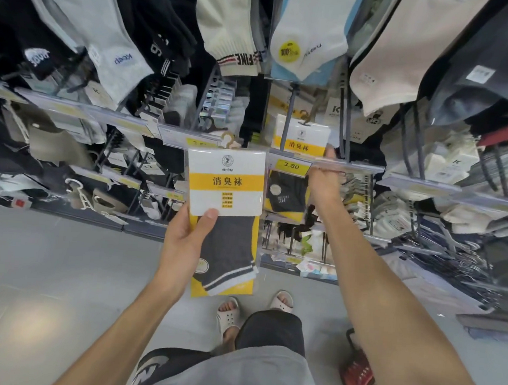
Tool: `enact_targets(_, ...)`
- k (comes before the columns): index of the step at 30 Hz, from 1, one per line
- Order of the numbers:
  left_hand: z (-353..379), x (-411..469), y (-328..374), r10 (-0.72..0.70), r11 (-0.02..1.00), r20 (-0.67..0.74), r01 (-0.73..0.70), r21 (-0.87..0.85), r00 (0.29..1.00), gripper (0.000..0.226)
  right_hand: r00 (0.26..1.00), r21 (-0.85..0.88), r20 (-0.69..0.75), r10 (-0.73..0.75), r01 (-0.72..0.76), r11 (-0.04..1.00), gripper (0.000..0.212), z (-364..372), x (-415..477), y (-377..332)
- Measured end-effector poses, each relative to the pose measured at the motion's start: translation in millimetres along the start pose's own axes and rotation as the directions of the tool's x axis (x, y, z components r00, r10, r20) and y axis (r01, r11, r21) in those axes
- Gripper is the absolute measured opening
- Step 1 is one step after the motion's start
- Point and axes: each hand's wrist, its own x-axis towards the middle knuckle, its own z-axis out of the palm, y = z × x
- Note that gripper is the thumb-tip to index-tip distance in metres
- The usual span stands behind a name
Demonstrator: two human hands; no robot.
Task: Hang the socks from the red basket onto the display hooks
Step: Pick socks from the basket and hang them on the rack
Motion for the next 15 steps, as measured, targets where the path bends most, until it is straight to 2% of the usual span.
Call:
enact_targets(4, -5.2, -2.2, -0.6, -0.020, 1.000, -0.021, 0.020, 0.004, 1.000, 0.021, 1.000, -0.012, 0.023, 0.012, -0.012, 1.000, 0.041, 11.1, 23.1, 1.1)
enact_targets(7, -9.0, -3.9, -1.3, -0.034, 0.999, -0.026, 0.035, 0.015, 0.999, 0.026, 0.999, -0.052, 0.044, -0.024, 0.027, 0.998, 0.046, 14.1, 31.9, 0.6)
enact_targets(11, -9.8, -4.8, -4.2, -0.062, 0.998, -0.028, 0.063, 0.010, 0.998, 0.022, 0.994, -0.067, 0.061, -0.091, 0.095, 0.993, 0.046, 16.4, 42.7, -0.8)
enact_targets(15, -4.6, -5.0, -6.6, -0.089, 0.996, -0.019, 0.089, 0.005, 0.996, 0.022, 0.995, -0.243, 0.063, -0.074, 0.087, 0.966, 0.052, 20.2, 54.7, -3.7)
